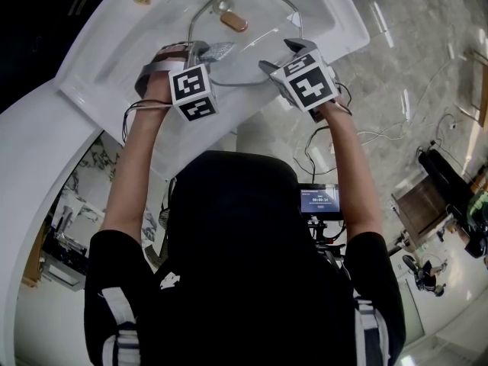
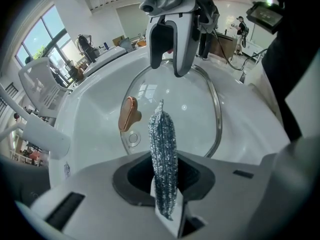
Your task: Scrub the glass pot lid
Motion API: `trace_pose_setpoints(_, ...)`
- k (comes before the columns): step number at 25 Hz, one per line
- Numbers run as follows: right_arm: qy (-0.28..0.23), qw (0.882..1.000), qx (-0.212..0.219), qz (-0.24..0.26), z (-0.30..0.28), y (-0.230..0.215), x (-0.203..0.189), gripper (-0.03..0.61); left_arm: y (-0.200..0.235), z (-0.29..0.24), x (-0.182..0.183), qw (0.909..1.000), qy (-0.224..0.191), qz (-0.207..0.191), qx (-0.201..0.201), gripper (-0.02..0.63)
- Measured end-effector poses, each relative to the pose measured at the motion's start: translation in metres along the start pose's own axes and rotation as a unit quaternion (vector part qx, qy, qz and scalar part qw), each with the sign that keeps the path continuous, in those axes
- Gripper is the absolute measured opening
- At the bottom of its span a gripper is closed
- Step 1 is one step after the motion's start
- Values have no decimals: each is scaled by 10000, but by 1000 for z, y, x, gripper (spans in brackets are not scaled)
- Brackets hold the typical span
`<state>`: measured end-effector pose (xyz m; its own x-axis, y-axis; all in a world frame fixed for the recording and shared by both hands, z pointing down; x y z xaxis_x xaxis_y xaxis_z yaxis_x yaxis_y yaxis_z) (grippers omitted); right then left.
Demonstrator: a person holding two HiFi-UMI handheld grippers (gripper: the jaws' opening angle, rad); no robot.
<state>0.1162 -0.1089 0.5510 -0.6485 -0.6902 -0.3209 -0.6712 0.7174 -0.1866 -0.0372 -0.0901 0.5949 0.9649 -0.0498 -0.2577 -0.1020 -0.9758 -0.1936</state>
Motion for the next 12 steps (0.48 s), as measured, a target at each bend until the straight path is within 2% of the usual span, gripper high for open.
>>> trace_pose_setpoints(12,-11,10000,-17,9,2,-1,0,310,-25,17,3,9997,-62,93,-217,72)
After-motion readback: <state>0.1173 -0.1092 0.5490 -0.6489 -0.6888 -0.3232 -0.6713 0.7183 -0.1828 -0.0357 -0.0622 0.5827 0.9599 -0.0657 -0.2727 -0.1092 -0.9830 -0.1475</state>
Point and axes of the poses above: the fingertips, and each gripper's own axes: z backward along the fingers, y to its left, x out of its top, the point moved 5 cm from there along z, backward along the fingers, and after that the axes turned 1 degree about x, right-handed, at the moved point
